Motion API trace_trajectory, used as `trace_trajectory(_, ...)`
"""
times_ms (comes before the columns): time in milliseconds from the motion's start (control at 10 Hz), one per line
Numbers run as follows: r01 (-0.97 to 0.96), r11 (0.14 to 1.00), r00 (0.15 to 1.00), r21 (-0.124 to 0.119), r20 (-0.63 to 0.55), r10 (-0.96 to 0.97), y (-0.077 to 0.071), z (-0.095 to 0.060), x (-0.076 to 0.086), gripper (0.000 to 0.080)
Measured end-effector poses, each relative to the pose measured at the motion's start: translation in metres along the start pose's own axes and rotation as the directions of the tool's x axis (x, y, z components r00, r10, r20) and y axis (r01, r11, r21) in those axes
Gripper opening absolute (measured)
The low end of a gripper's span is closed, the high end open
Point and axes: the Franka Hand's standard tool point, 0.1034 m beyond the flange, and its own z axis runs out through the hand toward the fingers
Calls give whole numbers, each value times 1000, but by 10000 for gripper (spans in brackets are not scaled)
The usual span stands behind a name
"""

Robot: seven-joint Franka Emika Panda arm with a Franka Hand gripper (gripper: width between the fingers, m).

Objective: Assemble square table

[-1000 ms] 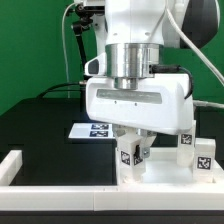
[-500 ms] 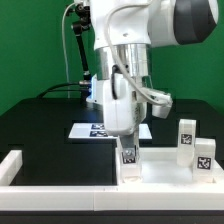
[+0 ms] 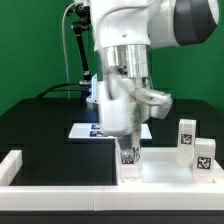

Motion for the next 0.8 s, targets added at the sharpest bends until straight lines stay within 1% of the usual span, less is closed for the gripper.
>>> trace_trajectory(100, 192, 981, 981, 12, -6, -192, 0, 0, 4, 613)
trace_trajectory(200, 231, 973, 973, 13, -17, -231, 8, 2, 9, 642)
trace_trajectory(400, 343, 939, 939, 6, -20, -343, 8, 3, 9, 648)
trace_trajectory(500, 471, 882, 882, -3, -25, -471, 8, 3, 9, 648)
trace_trajectory(600, 678, 734, 733, -26, -34, -679, 5, 2, 4, 649)
trace_trajectory(700, 768, 639, 638, -39, -28, -769, 2, 2, -4, 649)
trace_trajectory(800, 790, 611, 611, -39, -26, -791, 2, 1, -18, 649)
